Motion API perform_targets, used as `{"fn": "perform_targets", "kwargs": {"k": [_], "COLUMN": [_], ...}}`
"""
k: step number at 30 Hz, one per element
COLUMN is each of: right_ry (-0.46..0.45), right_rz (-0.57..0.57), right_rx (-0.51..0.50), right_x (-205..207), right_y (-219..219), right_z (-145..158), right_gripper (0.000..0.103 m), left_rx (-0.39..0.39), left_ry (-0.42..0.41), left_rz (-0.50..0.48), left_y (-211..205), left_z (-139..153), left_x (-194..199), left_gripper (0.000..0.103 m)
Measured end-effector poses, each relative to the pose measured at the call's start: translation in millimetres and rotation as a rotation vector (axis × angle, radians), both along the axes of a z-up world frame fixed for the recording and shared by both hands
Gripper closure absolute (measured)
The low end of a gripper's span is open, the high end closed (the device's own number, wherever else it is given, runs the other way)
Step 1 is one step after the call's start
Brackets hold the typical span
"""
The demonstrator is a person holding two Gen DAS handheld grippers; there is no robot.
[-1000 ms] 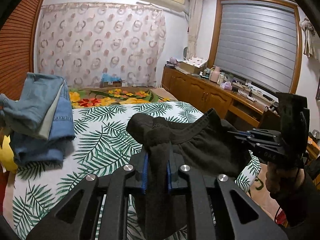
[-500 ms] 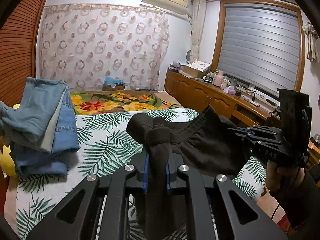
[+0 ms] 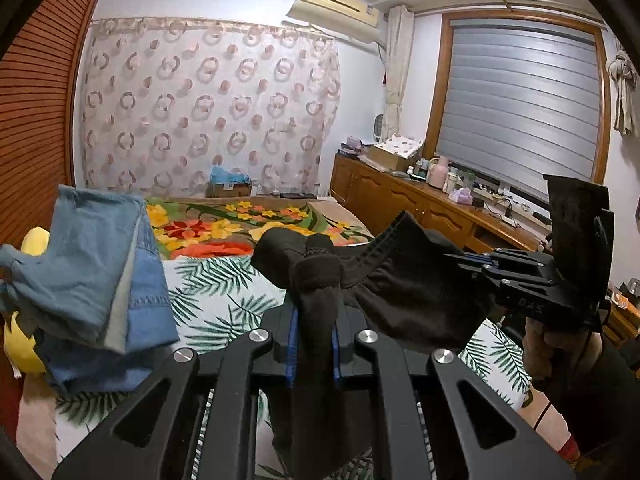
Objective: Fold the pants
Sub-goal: 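Lift the folded black pants with both tools off the bed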
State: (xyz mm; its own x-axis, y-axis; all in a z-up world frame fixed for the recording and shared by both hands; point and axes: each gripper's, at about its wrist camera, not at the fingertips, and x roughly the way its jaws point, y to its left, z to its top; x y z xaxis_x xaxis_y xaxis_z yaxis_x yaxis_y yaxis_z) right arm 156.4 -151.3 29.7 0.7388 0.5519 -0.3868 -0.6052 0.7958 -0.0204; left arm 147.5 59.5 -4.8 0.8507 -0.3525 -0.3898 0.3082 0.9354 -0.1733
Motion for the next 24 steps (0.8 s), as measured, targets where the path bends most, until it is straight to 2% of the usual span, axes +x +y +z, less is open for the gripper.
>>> {"fn": "perform_targets", "kwargs": {"k": [13,24], "right_ry": [-0.046,-0.044], "right_rz": [0.068,0.182], "right_rx": [-0.038,-0.063], "right_x": [48,124], "right_y": [42,88], "right_z": [21,30], "right_gripper": [0.096,0.096], "left_rx": [0.011,0.017], "left_ry": [-0.036,-0.012], "left_rz": [0.066,0.181], "left_y": [39,81], "left_z": [14,13], "left_x": [14,40], "left_gripper": [0.090,0.090]}}
